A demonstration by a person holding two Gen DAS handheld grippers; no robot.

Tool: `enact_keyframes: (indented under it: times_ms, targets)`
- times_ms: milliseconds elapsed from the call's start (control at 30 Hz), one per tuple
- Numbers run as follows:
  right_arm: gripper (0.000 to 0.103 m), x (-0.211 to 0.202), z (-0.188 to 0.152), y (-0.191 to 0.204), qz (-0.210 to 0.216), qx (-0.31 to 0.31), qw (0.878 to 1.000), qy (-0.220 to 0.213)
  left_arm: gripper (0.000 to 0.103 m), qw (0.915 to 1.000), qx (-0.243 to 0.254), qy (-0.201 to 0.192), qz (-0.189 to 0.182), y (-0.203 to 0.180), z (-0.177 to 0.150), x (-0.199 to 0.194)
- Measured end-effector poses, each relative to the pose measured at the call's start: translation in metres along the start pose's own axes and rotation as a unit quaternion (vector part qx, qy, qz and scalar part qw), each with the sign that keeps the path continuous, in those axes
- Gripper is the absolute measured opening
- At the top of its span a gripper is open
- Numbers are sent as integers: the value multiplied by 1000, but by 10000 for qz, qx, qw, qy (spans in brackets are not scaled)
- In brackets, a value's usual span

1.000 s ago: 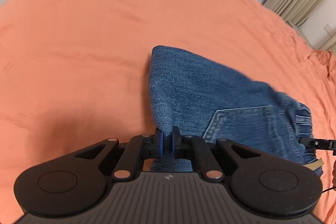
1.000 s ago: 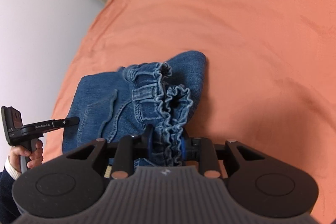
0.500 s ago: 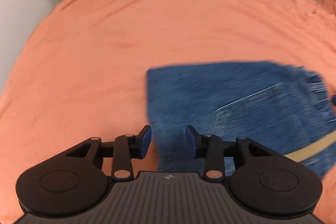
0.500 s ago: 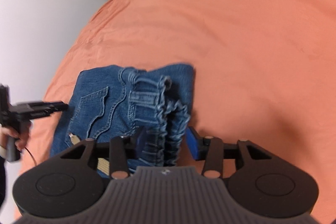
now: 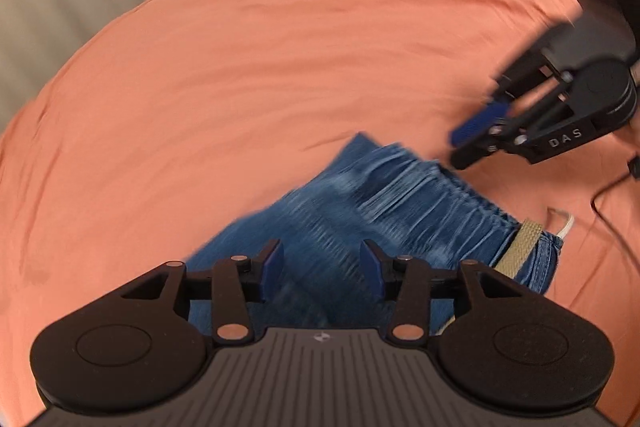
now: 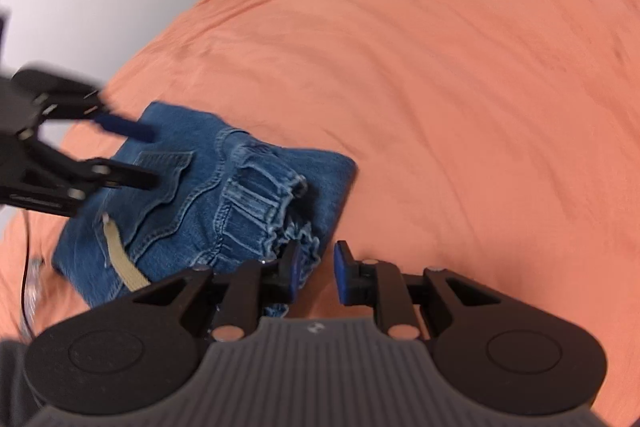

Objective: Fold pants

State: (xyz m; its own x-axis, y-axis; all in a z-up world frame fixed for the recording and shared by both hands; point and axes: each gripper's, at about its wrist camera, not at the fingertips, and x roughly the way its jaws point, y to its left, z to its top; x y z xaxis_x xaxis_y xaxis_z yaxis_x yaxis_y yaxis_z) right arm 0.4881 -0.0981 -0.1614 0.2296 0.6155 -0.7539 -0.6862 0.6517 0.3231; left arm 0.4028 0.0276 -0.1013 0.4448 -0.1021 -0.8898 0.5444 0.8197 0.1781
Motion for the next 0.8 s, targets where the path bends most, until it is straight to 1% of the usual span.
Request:
enact_keyframes:
  times_ms: [100,200,233,267,300,367,433,467,500,533,600,633,667,700,800]
  targets:
    - [16,7,3,3,40,-624,9980,80,54,9979,616,129,-182,-14,18,16]
    - [16,18,1,7,106,-1224,9921,265,61,9915,1207,380,-317,-24,33,33]
    - [16,22,0,8,122,-1406,9896,295,63,9893,1342,473,-318,-26,38,39]
    - [19,24,-1,9,141,-1557,9873,292,67,9869,1460,583,-350,-28,43,44]
    - [21,26,-1,9,191,-1671,9854,281,68,9840,1598,688,-392,-29,47,49]
    - [21,31,-1,8,277,-1777,9834,237,73,9788,1820,823,-461,-31,53,58]
    - [21,36,0,7,353,-1855,9817,265,73,9767,1841,952,-559,-31,57,67]
    - [14,39,-1,6,397,-1910,9803,309,67,9769,1781,1004,-627,-31,60,71]
    - [6,41,-2,7,399,-1929,9798,341,64,9768,1720,1040,-743,-27,61,73]
    - [3,40,-3,6,370,-1954,9795,321,61,9772,1674,1042,-784,-24,61,74]
    - [0,38,-6,6,387,-1972,9793,238,47,9799,1546,1021,-735,-22,59,72]
    - [0,38,-8,7,358,-1997,9790,197,35,9820,1488,963,-654,-24,57,68]
    - [0,37,-9,8,330,-2056,9780,157,29,9838,1446,883,-592,-24,55,63]
    - [0,34,-11,12,281,-2163,9759,101,26,9853,1391,790,-600,-22,51,54]
    - [0,22,-12,20,183,-2497,9681,-104,23,9877,1226,501,-833,-13,44,27]
